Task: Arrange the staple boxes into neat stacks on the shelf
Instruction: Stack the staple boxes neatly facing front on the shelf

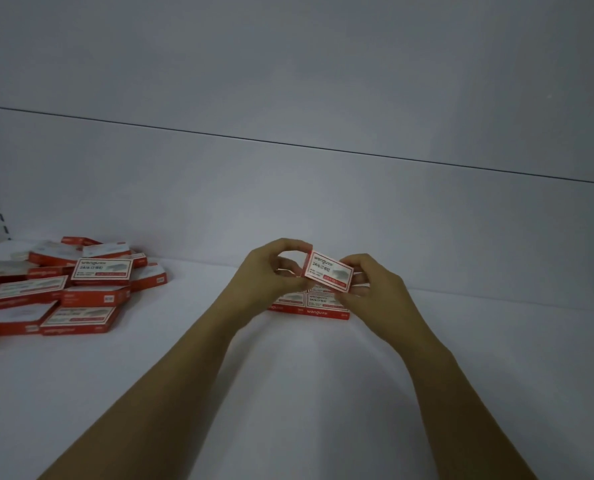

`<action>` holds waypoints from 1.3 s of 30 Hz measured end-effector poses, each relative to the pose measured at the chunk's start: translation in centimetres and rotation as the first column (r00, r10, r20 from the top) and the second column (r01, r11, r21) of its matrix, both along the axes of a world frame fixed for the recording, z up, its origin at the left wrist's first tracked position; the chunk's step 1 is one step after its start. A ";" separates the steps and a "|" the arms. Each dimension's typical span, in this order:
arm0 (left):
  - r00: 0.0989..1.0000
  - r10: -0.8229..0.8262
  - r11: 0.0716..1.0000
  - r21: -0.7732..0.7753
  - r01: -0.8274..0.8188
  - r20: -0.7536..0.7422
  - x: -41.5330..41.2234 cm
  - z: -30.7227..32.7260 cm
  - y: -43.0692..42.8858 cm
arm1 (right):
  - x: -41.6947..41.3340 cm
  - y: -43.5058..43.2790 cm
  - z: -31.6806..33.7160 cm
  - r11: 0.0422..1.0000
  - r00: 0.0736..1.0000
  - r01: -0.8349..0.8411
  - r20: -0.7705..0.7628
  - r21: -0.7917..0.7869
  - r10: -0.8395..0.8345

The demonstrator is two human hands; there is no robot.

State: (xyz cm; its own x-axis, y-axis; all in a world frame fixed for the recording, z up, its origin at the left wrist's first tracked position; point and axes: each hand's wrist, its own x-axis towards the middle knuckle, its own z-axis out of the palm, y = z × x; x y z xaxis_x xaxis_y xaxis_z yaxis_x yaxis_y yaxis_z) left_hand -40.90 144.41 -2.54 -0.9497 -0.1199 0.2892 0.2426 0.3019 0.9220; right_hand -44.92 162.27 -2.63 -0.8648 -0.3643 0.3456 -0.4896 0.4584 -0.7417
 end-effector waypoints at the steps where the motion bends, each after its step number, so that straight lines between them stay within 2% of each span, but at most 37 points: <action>1: 1.000 -0.012 1.000 -0.023 0.012 -0.017 0.2 0.2 0.2 | 0.0 0.0 -0.2 1.000 1.000 0.002 0.014 0.015 -0.002; 6: 0.995 -0.051 0.987 -0.154 0.038 -0.086 0.7 0.4 1.2 | -0.2 -0.6 -1.0 0.997 0.999 -0.014 0.031 0.082 0.012; 11: 0.987 -0.058 0.975 -0.223 0.024 -0.149 0.7 0.2 1.3 | -0.4 -0.9 -1.5 0.998 1.000 0.008 0.019 0.064 -0.010; 16: 0.944 0.037 0.897 -0.405 -0.176 -0.327 0.6 0.0 1.0 | -0.6 -0.8 -1.1 0.988 0.971 0.154 -0.181 -0.019 -0.155; 19: 0.892 0.105 0.801 -0.494 -0.338 -0.440 0.6 -0.5 1.0 | -0.3 -0.8 -0.9 0.984 0.932 0.144 -0.320 -0.101 -0.169; 24: 0.796 0.129 0.711 -0.504 -0.491 -0.592 0.4 -1.0 1.4 | -0.1 -1.1 -1.1 0.983 0.837 0.121 -0.519 -0.134 -0.174; 28: 0.752 0.140 0.681 -0.489 -0.545 -0.644 0.1 -1.2 1.4 | -0.3 -1.2 -1.3 0.984 0.764 0.131 -0.620 -0.122 -0.179; 30: 0.747 0.140 0.676 -0.488 -0.552 -0.650 -0.1 -1.3 1.1 | -0.4 -1.3 -1.3 0.985 0.760 0.123 -0.627 -0.120 -0.171; 33: 0.777 0.138 0.705 -0.491 -0.513 -0.614 -0.5 -1.4 0.5 | -0.5 -1.1 -1.1 0.987 0.826 0.095 -0.543 -0.130 -0.151; 36: 0.857 0.151 0.789 -0.462 -0.405 -0.493 -0.6 -1.1 0.0 | -0.7 -0.4 -0.7 0.994 0.899 0.067 -0.426 -0.091 -0.100; 39: 0.938 0.160 0.867 -0.411 -0.282 -0.306 -0.6 -0.7 -0.3 | -1.1 0.0 -0.7 0.997 0.953 0.068 -0.296 -0.020 -0.071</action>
State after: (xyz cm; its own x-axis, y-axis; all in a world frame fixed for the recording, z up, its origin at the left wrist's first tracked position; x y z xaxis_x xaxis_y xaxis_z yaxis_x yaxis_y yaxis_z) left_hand -41.53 144.10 -3.26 -0.7996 -0.1190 0.5887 0.3272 0.7356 0.5932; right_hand -46.01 162.22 -3.33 -0.7461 -0.3022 0.5933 -0.6550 0.4927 -0.5729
